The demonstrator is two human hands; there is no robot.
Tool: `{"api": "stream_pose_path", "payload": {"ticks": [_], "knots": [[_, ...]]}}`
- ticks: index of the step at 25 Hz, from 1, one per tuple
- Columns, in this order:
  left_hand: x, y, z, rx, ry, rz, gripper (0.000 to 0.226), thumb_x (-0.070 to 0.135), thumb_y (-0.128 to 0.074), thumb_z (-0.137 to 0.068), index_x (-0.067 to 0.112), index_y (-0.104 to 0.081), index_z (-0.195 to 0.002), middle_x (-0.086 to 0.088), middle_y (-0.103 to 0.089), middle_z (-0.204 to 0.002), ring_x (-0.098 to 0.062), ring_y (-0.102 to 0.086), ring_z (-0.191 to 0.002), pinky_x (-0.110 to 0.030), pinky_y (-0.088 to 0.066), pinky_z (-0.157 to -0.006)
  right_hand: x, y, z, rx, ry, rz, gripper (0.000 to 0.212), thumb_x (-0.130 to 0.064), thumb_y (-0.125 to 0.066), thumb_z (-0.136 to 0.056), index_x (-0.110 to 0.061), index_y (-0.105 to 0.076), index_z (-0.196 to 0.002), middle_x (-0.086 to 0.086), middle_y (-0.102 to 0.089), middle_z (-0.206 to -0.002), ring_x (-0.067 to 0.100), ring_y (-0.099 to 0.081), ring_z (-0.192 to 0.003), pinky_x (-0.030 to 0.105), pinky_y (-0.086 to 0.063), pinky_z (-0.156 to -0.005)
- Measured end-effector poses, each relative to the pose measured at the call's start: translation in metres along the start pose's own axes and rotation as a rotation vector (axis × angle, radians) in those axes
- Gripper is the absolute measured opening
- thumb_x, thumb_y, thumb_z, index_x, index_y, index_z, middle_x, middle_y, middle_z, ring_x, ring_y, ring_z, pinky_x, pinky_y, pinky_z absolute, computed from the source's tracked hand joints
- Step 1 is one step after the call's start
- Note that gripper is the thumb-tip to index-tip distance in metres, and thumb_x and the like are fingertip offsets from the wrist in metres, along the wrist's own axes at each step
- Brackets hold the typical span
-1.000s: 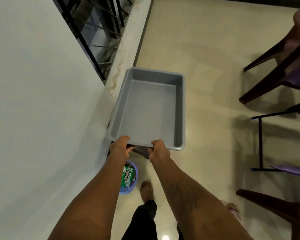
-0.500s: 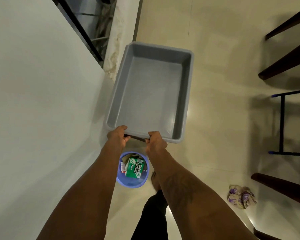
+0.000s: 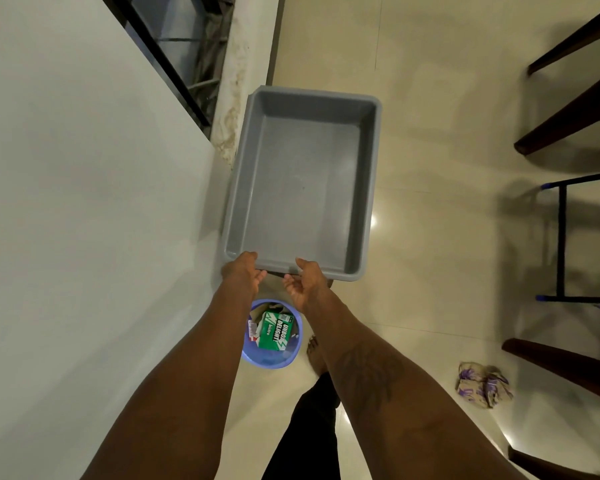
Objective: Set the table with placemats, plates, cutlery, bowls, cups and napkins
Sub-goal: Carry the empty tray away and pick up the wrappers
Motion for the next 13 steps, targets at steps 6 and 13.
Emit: {"api": "stream_pose_path", "payload": {"ticks": [6,13], "knots": [[0.019,0.023,0.054,0.167,-0.272,-0.471,0.064,0.025,-0.075,-0.083,0.003,-0.052,-0.139,-0.018,-0.064,-0.131,-0.035,-0.064,-0.112,-0.040,-0.056,-0.100,0.010,-0.003,0.059,-0.207,-0.029,0.091,0.028,-0.014,-0.059,-0.103,0.003,-0.059,-0.126,0.025,-0.055,-0.145,0.034,-0.054,-0.137,0.036,-0.050,-0.108],[-0.015,-0.040,0.171,-0.036,-0.650,-1.008,0.072,0.037,-0.070,-0.093,0.008,-0.043,-0.153,-0.016,-0.049,-0.154,-0.032,-0.046,-0.142,-0.033,-0.037,-0.112,-0.045,0.069,0.126,-0.220,0.139,0.101,0.033,-0.026,-0.061,-0.103,-0.003,-0.059,-0.126,0.005,-0.059,-0.103,0.013,-0.051,-0.079,0.038,-0.048,-0.104]]}}
Point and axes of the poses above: each hand's wrist, its own z-axis away from the middle knuckle, its own y-axis out of the back of the hand, x = y × z, the point moved 9 cm from there along -z, towards the middle knuckle
